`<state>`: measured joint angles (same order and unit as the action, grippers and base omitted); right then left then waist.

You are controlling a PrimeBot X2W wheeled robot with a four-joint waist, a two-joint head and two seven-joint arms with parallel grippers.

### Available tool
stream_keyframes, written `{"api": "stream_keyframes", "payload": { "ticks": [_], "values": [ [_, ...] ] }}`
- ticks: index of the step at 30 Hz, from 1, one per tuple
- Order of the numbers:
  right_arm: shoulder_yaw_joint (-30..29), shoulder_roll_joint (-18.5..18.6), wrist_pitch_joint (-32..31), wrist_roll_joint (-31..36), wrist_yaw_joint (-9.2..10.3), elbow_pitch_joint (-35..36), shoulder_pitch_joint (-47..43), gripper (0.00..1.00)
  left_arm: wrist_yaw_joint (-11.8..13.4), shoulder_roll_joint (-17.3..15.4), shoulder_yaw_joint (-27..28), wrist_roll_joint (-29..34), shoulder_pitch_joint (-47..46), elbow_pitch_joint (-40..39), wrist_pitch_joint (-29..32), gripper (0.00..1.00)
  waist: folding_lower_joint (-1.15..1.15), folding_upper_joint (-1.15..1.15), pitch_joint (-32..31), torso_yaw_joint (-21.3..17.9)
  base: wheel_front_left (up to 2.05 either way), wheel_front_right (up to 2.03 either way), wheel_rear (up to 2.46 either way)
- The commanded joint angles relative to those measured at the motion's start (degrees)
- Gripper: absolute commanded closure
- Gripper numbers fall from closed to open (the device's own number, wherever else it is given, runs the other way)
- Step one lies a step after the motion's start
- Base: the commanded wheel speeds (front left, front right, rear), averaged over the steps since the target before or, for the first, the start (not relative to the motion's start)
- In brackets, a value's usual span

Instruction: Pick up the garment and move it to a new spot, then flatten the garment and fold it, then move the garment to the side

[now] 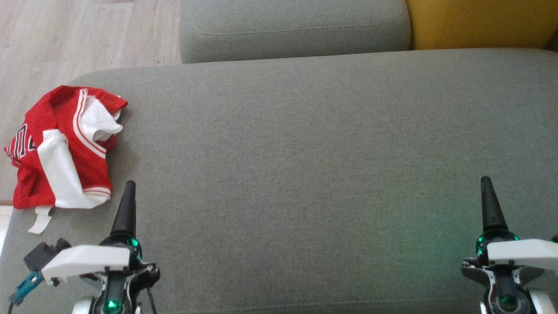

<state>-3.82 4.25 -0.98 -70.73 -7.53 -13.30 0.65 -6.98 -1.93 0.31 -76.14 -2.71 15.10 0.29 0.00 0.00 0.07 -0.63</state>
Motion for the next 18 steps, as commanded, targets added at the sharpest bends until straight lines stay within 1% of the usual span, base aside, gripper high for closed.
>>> {"api": "stream_keyframes", "payload": {
  "ticks": [1, 18],
  "values": [
    [0.61, 1.27, 0.54, 1.32, 0.01, 2.52, 3.11, 0.00, -0.19, -1.13, 0.13, 1.05, -3.59, -2.24, -0.68, 0.00, 0.00, 0.00, -0.01, 0.01, 0.00, 0.00, 0.00],
    [3.48, 1.61, 1.87, 14.43, 0.02, 5.03, 2.67, 0.00, -0.26, -2.09, -2.80, 19.78, -4.52, -5.37, -3.69, 0.00, 0.00, 0.00, -0.23, -0.39, 0.00, 0.00, 0.00]
  ]
}}
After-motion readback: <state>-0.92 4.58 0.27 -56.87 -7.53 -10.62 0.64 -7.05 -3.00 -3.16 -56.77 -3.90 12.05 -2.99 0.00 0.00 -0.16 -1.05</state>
